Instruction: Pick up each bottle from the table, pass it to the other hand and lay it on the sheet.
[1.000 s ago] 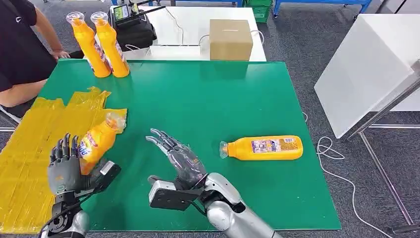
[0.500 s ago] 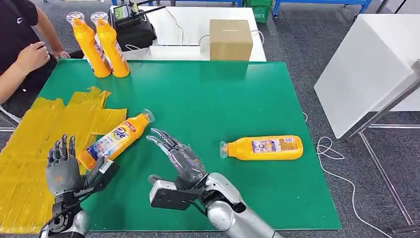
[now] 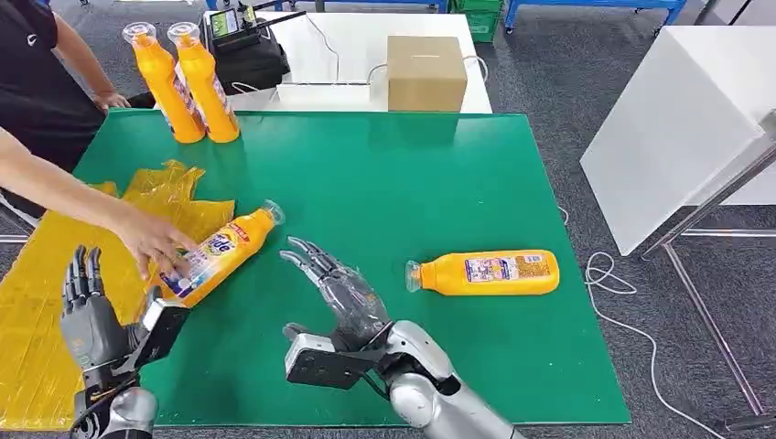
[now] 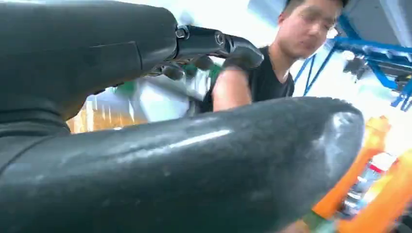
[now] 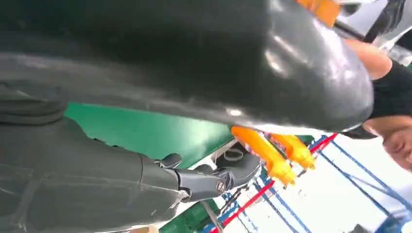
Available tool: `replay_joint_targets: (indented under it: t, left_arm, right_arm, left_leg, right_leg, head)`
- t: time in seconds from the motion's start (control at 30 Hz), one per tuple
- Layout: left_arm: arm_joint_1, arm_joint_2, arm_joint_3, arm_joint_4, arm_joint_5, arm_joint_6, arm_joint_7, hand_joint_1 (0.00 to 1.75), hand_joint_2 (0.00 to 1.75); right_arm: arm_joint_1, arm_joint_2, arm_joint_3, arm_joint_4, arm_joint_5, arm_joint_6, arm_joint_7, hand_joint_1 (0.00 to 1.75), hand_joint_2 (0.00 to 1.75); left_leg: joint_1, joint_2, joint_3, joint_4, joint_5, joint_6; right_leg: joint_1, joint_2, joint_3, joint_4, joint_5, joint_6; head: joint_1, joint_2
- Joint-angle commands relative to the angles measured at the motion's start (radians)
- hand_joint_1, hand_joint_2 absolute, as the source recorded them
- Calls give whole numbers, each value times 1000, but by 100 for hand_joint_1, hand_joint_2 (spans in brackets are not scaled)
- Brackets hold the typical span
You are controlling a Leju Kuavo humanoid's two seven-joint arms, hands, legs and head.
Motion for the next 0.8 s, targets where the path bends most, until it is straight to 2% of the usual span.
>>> replay_joint_targets:
  t: [0.03, 0.13, 0.17, 0.23, 0.33, 0.37, 0.5, 0.63, 0.8]
  left_arm:
    - [249, -126, -87, -480, 717, -677, -28, 0, 0]
    - [303, -150, -145, -544, 708, -680, -28, 0, 0]
    - [311, -148, -156, -549, 709, -679, -28, 0, 0]
    - [319, -141, -156, -547, 739, -687, -27, 0, 0]
    - [319, -134, -147, -537, 751, -700, -34, 0, 0]
    - [316, -134, -147, -533, 752, -706, -35, 0, 0]
    - [308, -125, -166, -514, 754, -721, -36, 0, 0]
    - [296, -111, -182, -498, 760, -727, -34, 0, 0]
    - [264, -84, -213, -459, 777, -730, -32, 0, 0]
  right_arm:
    - [216, -174, -282, -262, 194, -79, 74, 0, 175]
    - [335, -239, -428, -330, 286, -83, 108, 0, 175]
    - [368, -258, -465, -345, 295, -86, 113, 0, 175]
    - [430, -310, -528, -376, 312, -89, 124, 0, 175]
    - [482, -350, -610, -412, 315, -76, 125, 0, 175]
    - [486, -347, -634, -415, 318, -62, 122, 0, 175]
    - [459, -340, -679, -385, 364, -30, 133, 0, 175]
    - [427, -368, -713, -331, 371, -2, 139, 0, 175]
    - [286, -366, -769, -147, 364, 46, 114, 0, 175]
  left_leg:
    - [1, -2, 2, 1, -3, -1]
    - [-1, -7, 6, 1, -5, 0]
    - [-1, -8, 3, 1, -3, 0]
    - [-3, -10, 3, 0, -5, 1]
    - [-5, -12, 5, 0, -7, 2]
    - [-5, -9, 2, 0, -6, 3]
    - [-6, -5, 3, 0, -7, 2]
    - [-5, -4, 6, 0, -7, 2]
    - [-5, -2, 6, -1, -6, 2]
  right_leg:
    - [1, -3, 4, -2, -3, 1]
    - [-1, -9, 10, -3, -6, 2]
    - [-2, -8, 3, -2, -5, 1]
    - [-3, -10, 4, -4, -5, 1]
    - [-4, -12, 7, -5, -6, 1]
    - [-5, -9, 3, -4, -6, 3]
    - [-6, -6, 4, -3, -5, 3]
    - [-5, -6, 5, -4, -4, 3]
    - [-4, -3, 5, -5, -3, 4]
  head:
    - [0, 0]
    - [0, 0]
    - [0, 0]
    - [0, 0]
    - [0, 0]
    - [0, 0]
    - [0, 0]
    - [0, 0]
    - [0, 0]
